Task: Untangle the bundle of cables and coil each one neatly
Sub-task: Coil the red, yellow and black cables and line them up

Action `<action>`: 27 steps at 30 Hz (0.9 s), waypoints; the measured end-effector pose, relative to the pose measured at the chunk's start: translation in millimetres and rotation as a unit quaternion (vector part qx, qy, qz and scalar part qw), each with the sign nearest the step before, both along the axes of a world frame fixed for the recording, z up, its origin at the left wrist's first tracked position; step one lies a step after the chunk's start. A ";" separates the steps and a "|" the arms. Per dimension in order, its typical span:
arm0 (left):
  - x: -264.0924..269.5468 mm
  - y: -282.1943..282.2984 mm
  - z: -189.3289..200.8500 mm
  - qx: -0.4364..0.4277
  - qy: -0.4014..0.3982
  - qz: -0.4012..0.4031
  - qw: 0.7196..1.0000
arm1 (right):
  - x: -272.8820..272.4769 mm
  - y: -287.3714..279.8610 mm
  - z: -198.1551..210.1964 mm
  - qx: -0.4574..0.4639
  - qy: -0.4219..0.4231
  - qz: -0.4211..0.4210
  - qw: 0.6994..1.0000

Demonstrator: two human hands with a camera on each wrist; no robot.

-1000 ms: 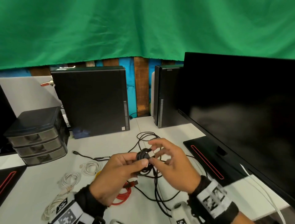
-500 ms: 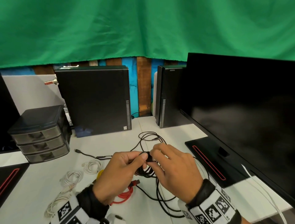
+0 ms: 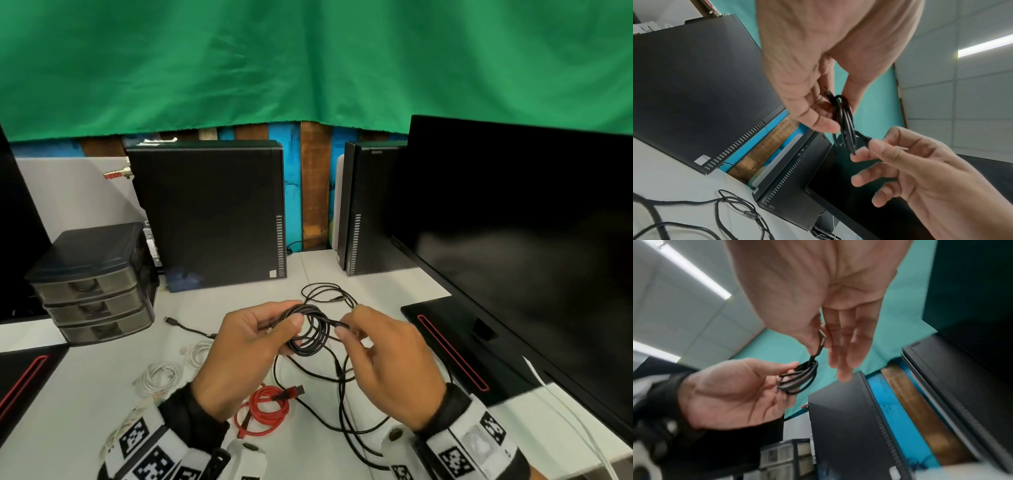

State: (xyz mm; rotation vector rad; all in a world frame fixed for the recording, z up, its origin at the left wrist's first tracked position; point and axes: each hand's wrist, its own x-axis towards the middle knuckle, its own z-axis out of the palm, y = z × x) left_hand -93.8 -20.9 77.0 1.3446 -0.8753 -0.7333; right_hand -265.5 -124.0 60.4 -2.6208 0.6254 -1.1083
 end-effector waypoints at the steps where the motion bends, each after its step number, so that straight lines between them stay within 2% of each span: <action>1: -0.4 1.0 0.9 -0.005 0.011 -0.012 1.000 | -0.5 -0.2 2.0 0.094 -0.032 0.022 0.995; 2: -2.0 2.0 1.5 -0.010 0.025 -0.027 0.999 | 0.0 0.4 4.6 0.205 -0.069 0.048 0.975; 4: -9.8 3.5 2.2 -0.014 0.049 -0.066 0.997 | 4.2 5.6 7.9 0.400 -0.111 0.099 0.904; 5: -14.9 3.6 1.8 -0.013 0.052 -0.085 0.995 | 7.4 9.9 6.9 0.449 -0.120 0.115 0.878; 6: -18.6 3.6 0.0 -0.013 0.053 -0.101 0.993 | 10.8 14.3 5.1 0.465 -0.132 0.123 0.867; 12: -19.7 -0.3 -8.6 0.000 0.117 -0.085 0.989 | 15.0 14.2 -2.1 0.448 -0.193 0.108 0.866; 15: -24.1 -0.4 -9.4 0.006 0.116 -0.097 0.989 | 17.8 18.3 -5.9 0.424 -0.168 0.110 0.883; 18: -24.2 -1.9 -10.1 0.014 0.113 -0.084 0.990 | 19.6 20.6 -11.3 0.413 -0.141 0.076 0.897; 21: -18.7 -2.7 -11.5 0.030 0.126 -0.066 0.989 | 16.9 19.5 -12.8 0.425 -0.099 0.065 0.897; 23: -16.0 -1.4 -12.8 0.034 0.103 -0.053 0.993 | 14.6 18.7 -13.5 0.410 -0.079 0.075 0.906; 27: -17.3 -0.3 -14.0 0.021 -0.018 -0.012 1.000 | 14.4 22.8 -10.3 0.384 -0.078 0.096 0.915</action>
